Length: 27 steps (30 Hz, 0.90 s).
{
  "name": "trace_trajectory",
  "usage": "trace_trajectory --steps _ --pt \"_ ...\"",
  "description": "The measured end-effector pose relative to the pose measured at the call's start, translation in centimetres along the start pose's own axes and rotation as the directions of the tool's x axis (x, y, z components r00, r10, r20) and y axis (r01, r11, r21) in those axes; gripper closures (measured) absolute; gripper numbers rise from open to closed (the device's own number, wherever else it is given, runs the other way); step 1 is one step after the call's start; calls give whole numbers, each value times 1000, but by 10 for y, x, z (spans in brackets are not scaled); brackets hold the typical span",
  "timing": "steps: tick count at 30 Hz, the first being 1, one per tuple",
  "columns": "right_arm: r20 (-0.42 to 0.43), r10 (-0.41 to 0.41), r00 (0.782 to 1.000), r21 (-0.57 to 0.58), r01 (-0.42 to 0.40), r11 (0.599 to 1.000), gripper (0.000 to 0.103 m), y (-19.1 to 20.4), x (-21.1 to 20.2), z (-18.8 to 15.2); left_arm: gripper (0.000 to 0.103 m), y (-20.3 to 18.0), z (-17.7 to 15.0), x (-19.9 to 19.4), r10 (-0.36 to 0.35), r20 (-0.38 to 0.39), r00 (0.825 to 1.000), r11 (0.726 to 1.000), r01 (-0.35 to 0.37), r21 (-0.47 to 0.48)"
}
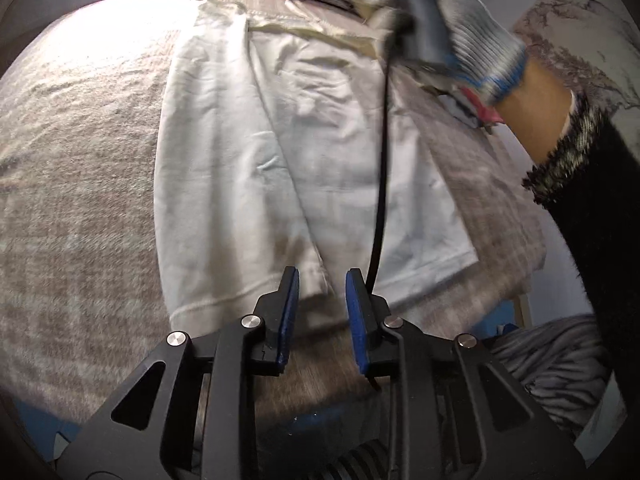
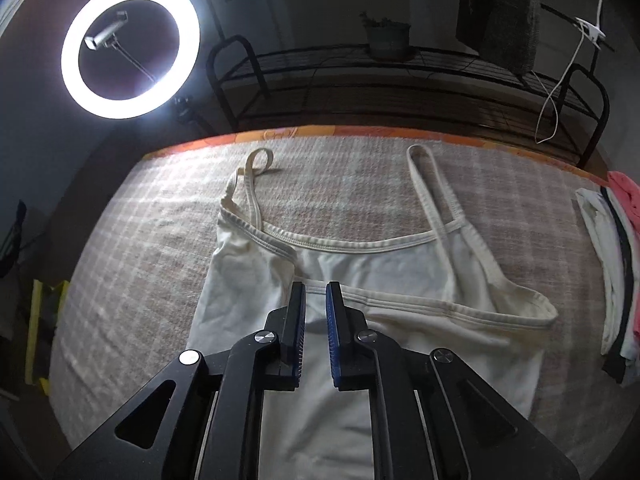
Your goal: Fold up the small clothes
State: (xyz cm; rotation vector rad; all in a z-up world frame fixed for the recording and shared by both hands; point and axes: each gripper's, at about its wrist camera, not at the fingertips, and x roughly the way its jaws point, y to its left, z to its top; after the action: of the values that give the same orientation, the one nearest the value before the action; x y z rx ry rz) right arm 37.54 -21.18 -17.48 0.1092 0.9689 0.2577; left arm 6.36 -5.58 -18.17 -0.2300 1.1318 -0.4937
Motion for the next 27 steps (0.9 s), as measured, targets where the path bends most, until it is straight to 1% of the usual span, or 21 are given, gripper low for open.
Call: trace_trajectory --steps 1,3,6,8,10,12,16,18,19,21,27 --pt "25 4 1000 12 -4 1000 86 -8 -19 -5 80 -1 -4 -7 4 15 1000 1000 -4 14" --pt "61 -5 998 25 3 1000 78 -18 -43 -11 80 -5 -6 -17 13 45 999 999 -15 37" --pt "94 -8 996 53 3 999 78 -40 -78 -26 80 -12 -6 -31 34 107 994 997 -41 63" --pt "114 -15 993 70 7 998 78 -58 -101 -39 80 -18 -3 -35 59 148 987 993 -73 93" --pt "129 -27 991 82 16 997 78 -75 -118 -50 80 -27 -1 -37 76 177 981 988 -98 117" --pt "145 -31 989 91 17 996 78 -95 -137 -63 80 -33 2 -33 78 189 979 985 -104 134" --pt "169 -34 985 135 11 991 78 -132 -159 -88 80 -61 6 -17 76 195 978 974 -114 194" --pt "166 -41 985 156 14 988 78 -146 -162 -97 80 -75 6 -9 72 192 979 967 -116 227" --pt "157 -56 986 167 29 985 78 -156 -162 -102 80 -83 6 -2 67 186 980 963 -113 245" --pt "160 -61 985 180 32 983 78 -168 -164 -108 80 -96 7 12 56 170 984 958 -101 268" --pt "167 -39 985 210 3 978 78 -201 -172 -123 79 -139 7 59 41 101 994 939 -73 336"
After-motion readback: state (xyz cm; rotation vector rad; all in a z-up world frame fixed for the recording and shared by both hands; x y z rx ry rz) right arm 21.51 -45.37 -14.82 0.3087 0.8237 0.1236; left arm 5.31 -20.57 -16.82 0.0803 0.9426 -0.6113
